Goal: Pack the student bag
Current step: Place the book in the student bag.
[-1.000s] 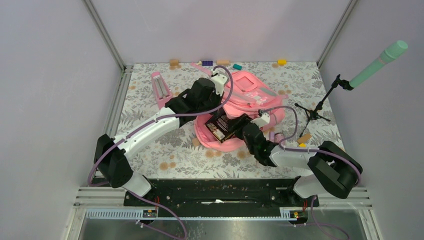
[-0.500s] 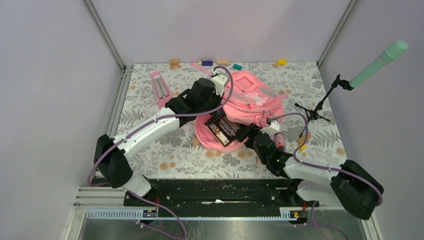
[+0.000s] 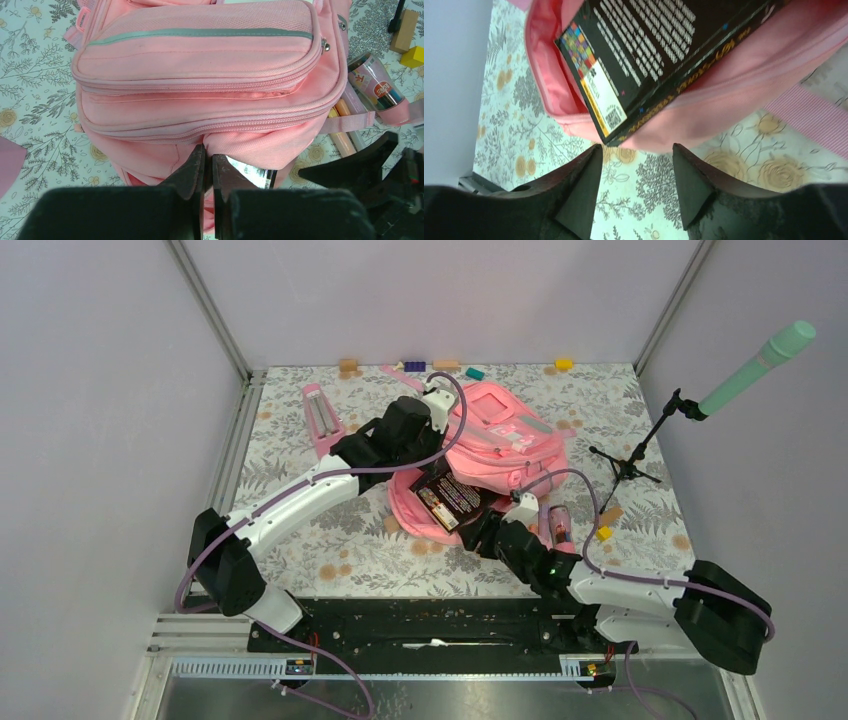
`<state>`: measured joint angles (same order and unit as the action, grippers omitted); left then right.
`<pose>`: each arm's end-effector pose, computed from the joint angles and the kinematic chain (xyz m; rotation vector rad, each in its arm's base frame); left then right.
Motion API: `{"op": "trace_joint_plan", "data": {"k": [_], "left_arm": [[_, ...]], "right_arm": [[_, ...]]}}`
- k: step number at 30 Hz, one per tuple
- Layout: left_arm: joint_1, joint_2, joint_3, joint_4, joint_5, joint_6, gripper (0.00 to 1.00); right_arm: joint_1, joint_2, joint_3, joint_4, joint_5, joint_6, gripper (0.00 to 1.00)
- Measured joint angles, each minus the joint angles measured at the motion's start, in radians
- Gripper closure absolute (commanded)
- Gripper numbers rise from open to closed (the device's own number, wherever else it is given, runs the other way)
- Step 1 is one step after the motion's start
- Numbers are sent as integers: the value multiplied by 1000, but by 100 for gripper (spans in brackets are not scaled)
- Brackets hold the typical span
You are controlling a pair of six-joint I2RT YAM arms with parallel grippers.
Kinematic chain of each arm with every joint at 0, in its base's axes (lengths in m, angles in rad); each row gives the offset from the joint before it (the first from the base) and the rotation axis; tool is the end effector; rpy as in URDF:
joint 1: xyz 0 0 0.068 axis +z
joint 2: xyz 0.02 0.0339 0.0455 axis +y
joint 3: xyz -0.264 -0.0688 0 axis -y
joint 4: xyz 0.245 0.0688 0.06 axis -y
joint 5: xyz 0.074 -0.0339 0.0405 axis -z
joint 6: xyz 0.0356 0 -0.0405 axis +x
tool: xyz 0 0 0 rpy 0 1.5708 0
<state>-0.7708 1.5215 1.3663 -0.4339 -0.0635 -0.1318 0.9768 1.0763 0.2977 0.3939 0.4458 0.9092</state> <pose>0.2522 -0.2418 0.3377 0.6535 2.0939 -0.4486 0.1300 0.1651 0.1767 0.2358 1.9922 0.8177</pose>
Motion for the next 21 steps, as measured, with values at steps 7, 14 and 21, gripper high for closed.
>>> {"op": "trace_joint_plan", "data": {"k": [7,14,21], "left_arm": [[0,0,0,-2,0,0,100],[0,0,0,-8,0,0,100],[0,0,0,-14,1,0,100]], "right_arm": [[51,134,27,31,-31,33,56],[56,250,89,110,-35,45,56],[57,357,119,162,0,66,59]]}}
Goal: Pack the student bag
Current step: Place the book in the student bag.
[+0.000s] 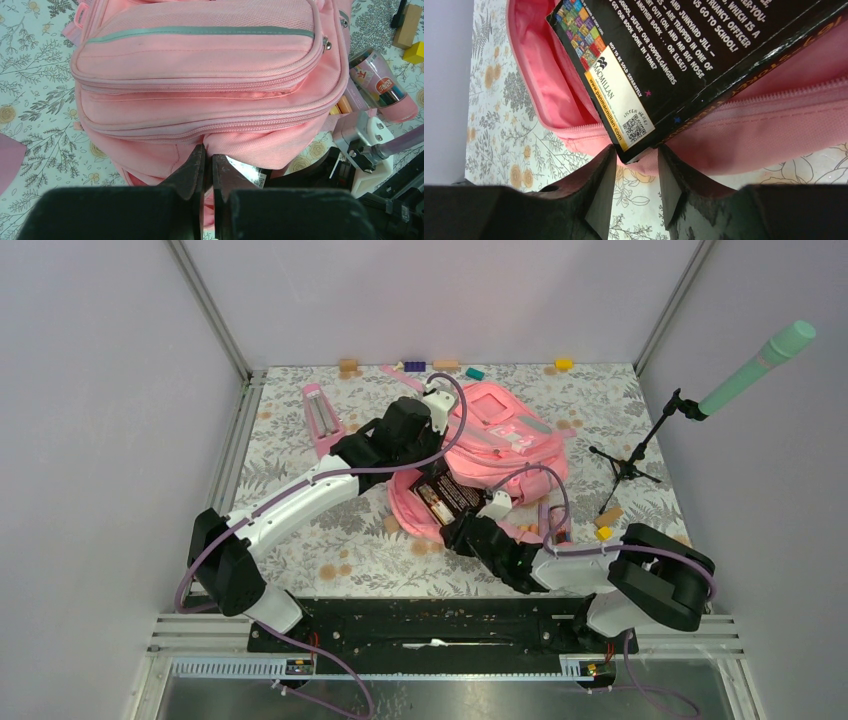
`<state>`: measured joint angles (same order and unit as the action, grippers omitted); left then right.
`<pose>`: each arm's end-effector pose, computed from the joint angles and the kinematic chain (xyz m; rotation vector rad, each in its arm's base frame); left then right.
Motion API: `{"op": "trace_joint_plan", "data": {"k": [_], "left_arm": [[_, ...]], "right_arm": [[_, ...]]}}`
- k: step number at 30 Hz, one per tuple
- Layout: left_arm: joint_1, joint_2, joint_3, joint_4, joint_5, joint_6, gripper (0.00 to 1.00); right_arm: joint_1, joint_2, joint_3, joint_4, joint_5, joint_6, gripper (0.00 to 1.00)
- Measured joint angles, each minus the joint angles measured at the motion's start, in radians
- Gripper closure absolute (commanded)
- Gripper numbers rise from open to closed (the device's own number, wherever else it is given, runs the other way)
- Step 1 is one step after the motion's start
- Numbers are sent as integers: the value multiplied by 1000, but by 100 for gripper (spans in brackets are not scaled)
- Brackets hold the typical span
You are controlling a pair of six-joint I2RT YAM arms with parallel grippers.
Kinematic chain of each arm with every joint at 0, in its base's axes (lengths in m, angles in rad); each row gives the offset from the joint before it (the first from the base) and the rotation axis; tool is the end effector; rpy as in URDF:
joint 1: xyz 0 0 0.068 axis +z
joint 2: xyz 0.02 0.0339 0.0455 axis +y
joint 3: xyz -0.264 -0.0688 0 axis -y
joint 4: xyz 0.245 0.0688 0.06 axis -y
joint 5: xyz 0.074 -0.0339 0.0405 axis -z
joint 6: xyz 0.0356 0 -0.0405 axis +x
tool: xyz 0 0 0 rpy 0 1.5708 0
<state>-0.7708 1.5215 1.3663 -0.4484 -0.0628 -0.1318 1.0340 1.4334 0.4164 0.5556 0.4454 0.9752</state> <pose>0.2516 -0.2412 0.3364 0.6588 2.1072 -0.4432 0.1455 0.2145 0.1509 0.2289 2.0724 0.8289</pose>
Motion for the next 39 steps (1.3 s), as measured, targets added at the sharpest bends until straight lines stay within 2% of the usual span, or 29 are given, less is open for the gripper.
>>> {"op": "trace_joint_plan", "data": {"k": [5,9,15,18,23,25,26,28,32,35,39], "left_arm": [[0,0,0,-1,0,0,100],[0,0,0,-1,0,0,100],[4,0,1,2,-1,0,100],[9,-1,2,2,-2,0,100],[9,-2,2,1,-6,0,100],[9,-2,2,1,-6,0,100],[9,-2,2,1,-6,0,100],[8,-2,2,-3,-5,-1,100],[6,-2,2,-10,-5,-1,100],[5,-2,3,-13,-5,-1,100],[5,-2,3,-14,-5,-1,100]], "right_arm": [[-10,7,26,0,43,-16,70],[-68,27,65,-13,28,-40,82],[-197,105,164,-12,24,-117,85],[-217,114,195,-24,23,-159,75],[-223,94,211,-74,-2,-227,53],[-223,55,203,-109,-26,-247,37],[-223,26,195,-120,-48,-258,33],[-224,-49,165,-130,-110,-292,27],[-224,-201,102,-161,-203,-315,23],[-224,-315,31,-217,-204,-298,16],[-237,-418,-37,-308,-188,-256,15]]}}
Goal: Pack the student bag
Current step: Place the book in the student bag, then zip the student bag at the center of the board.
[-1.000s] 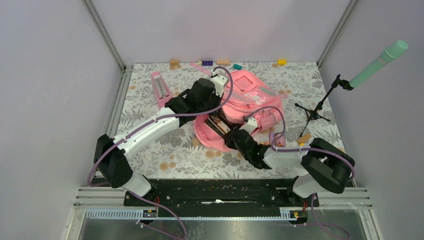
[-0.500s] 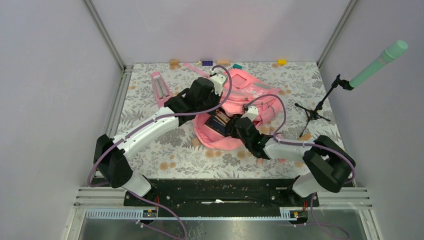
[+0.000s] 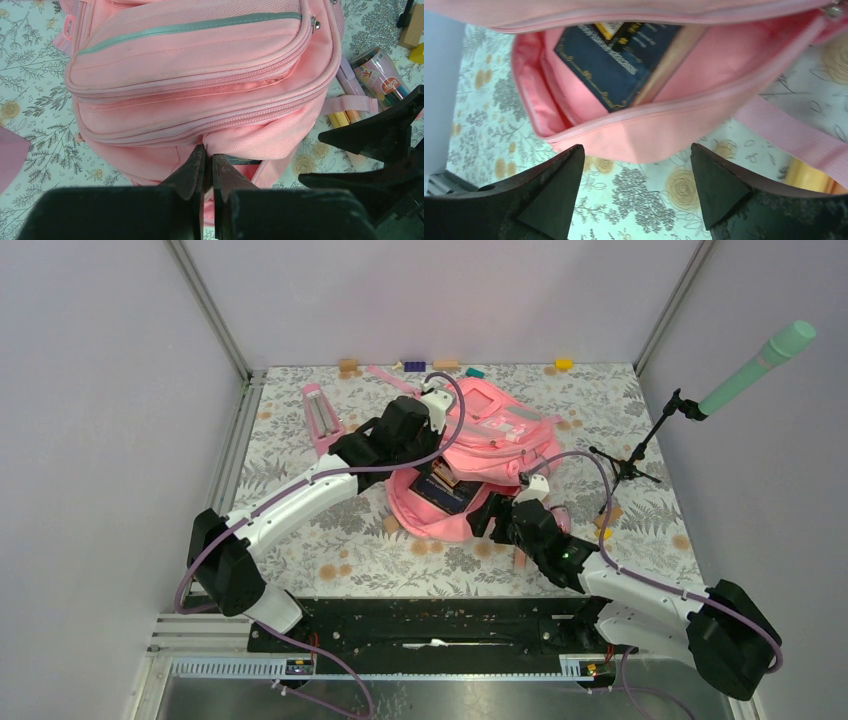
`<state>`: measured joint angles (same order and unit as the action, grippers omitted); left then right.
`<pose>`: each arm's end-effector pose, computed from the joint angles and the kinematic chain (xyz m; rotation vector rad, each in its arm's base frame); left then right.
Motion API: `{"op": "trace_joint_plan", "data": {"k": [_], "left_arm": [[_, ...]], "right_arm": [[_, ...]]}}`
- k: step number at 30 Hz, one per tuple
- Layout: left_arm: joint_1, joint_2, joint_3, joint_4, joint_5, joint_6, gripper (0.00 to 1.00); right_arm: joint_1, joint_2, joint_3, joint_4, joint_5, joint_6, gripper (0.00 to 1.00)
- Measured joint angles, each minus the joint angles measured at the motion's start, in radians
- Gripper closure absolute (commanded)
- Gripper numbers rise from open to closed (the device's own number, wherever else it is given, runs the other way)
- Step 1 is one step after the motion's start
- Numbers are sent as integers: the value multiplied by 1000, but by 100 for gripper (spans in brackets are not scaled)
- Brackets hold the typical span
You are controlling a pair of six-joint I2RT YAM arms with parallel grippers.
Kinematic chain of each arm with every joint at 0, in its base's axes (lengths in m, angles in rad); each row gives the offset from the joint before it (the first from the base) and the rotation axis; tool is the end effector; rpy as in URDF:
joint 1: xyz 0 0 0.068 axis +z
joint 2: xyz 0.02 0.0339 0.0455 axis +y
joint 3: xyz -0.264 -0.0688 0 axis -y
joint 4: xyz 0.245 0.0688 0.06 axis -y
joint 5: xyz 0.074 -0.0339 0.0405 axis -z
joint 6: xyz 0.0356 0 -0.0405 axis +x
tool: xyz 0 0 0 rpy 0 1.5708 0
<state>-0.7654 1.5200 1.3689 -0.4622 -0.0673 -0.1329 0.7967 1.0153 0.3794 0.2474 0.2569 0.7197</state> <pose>0.2522 -0.2390 0.3366 0.6523 2.1178 -0.4321 0.1560 0.1466 0.1995 0.0970 2.0192 0.7406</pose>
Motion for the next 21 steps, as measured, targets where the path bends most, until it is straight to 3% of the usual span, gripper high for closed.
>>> {"op": "trace_joint_plan", "data": {"k": [8,16,19,20,21], "left_arm": [[0,0,0,0,0,0,100],[0,0,7,-9,0,0,100],[0,0,9,-11,0,0,100],[0,0,10,-11,0,0,100],[0,0,10,-13,0,0,100]], "right_arm": [[-28,82,-11,-34,20,118,26],[-31,203,-50,63,60,216,35],[-34,253,-50,104,74,218,56],[-38,265,-50,117,75,217,70],[-45,278,-48,130,75,212,78]]}}
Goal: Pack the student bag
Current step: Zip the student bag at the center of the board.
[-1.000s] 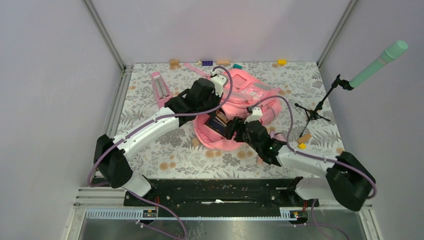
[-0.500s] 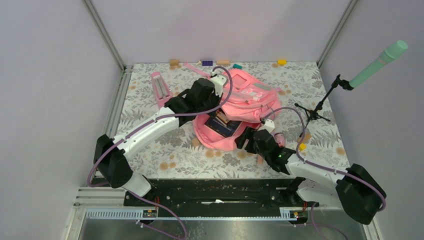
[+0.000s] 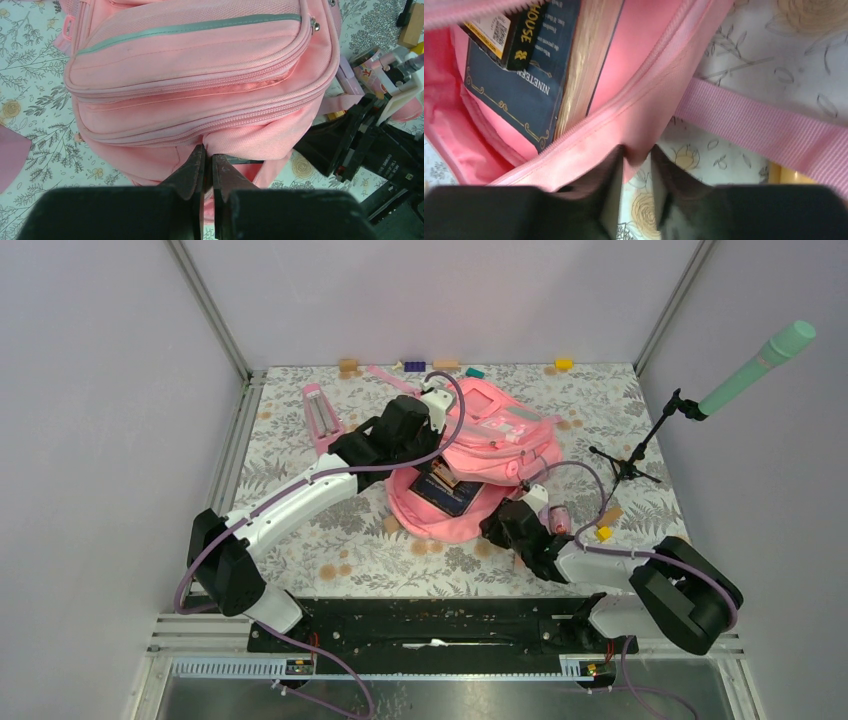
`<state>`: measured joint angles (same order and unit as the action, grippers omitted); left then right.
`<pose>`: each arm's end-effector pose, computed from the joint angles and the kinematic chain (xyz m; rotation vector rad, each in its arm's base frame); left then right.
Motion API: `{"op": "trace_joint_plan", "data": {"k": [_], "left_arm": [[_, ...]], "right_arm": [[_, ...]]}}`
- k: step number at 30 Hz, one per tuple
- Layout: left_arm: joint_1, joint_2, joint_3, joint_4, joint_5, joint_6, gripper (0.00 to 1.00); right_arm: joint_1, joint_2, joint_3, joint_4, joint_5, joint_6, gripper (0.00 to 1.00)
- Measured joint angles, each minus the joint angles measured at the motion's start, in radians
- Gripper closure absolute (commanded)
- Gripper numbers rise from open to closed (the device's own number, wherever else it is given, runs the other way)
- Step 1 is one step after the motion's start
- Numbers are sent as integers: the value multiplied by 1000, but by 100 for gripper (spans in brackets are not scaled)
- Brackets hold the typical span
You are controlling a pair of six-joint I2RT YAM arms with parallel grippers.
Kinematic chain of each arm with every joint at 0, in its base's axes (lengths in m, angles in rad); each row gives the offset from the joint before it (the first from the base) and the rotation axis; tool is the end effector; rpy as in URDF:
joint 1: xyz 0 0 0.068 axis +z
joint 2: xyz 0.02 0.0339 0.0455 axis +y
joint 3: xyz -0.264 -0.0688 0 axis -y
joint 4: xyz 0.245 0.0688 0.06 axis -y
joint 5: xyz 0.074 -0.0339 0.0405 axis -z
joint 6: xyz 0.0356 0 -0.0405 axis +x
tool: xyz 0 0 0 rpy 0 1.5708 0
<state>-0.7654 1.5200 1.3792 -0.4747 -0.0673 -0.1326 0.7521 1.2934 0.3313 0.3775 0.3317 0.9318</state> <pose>0.2519 -0.2387 0.3390 0.6533 2.1197 -0.4310 0.1735 0.1465 0.1413 0.3906 2.1518 0.6303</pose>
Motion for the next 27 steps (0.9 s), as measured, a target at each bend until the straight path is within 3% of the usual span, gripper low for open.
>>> {"op": "trace_joint_plan", "data": {"k": [6,19,20,24,27], "left_arm": [[0,0,0,-2,0,0,100],[-25,0,0,8,54,0,100],[-32,0,0,9,63,-3,100],[-55,1,0,16,105,-24,100],[-69,2,0,16,136,-44,100]], "right_arm": [[-96,25,40,3,-39,-47,100],[-438,190,333,-171,-269,-263,100],[-456,207,353,-182,-288,-273,93],[-523,246,410,-218,-371,-318,44],[-543,212,408,-217,-383,-336,29]]}}
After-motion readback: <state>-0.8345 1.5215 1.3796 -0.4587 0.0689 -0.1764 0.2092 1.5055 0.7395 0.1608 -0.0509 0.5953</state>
